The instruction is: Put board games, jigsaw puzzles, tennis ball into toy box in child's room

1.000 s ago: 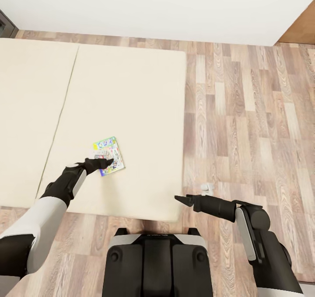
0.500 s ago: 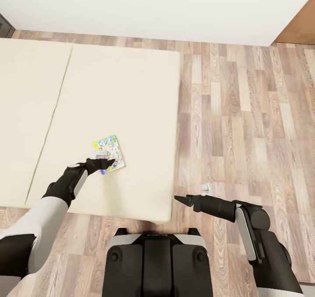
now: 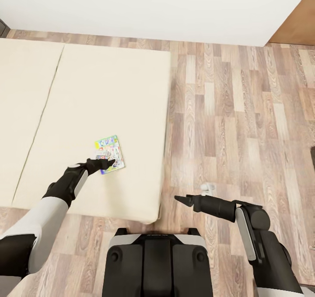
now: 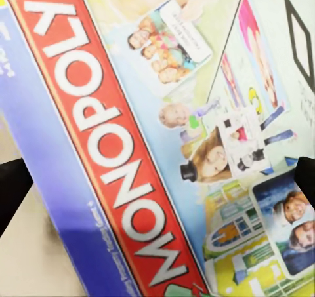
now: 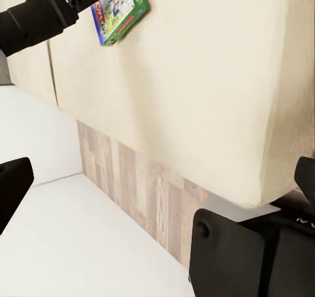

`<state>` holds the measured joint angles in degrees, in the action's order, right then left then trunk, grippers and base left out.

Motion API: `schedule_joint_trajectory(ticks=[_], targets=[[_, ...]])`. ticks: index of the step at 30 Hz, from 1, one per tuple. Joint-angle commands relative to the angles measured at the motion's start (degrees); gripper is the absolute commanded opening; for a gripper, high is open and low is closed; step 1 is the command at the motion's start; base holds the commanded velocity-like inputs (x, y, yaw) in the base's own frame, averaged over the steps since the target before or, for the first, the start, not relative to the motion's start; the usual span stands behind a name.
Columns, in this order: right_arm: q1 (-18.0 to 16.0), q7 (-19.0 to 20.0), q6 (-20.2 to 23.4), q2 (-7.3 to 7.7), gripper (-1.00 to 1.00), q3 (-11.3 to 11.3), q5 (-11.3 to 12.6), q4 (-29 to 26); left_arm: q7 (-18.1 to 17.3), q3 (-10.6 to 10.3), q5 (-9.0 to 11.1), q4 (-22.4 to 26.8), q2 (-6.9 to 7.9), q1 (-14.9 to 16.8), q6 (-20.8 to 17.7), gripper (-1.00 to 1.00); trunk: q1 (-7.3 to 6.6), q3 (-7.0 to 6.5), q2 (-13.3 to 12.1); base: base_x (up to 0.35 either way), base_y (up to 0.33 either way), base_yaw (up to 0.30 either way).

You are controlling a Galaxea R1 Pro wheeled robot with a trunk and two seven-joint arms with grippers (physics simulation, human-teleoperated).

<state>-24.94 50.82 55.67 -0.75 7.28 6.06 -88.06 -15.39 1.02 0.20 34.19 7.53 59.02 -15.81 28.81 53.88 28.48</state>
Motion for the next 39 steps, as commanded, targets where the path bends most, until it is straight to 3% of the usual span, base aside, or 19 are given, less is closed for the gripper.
schedule_joint_trajectory(ticks=[1, 18, 39], targets=[[0.0, 0.0, 0.4, -0.05, 1.00, 0.1, 0.3, 0.0, -0.4, 0.0, 0.1, -0.5, -0.05, 0.0, -0.4, 1.00, 0.05, 0.05, 0.1, 0.000, -0.153, 0.000], [0.0, 0.1, 0.4, -0.05, 1.00, 0.1, 0.3, 0.0, -0.4, -0.1, 0.1, -0.5, -0.11, 0.0, -0.4, 1.00, 0.05, 0.05, 0.1, 0.000, -0.179, 0.000], [0.0, 0.1, 0.4, -0.05, 1.00, 0.2, 0.3, 0.0, -0.6, -0.1, 0.0, -0.5, -0.32, 0.0, -0.3, 1.00, 0.05, 0.05, 0.1, 0.000, -0.010, 0.000]])
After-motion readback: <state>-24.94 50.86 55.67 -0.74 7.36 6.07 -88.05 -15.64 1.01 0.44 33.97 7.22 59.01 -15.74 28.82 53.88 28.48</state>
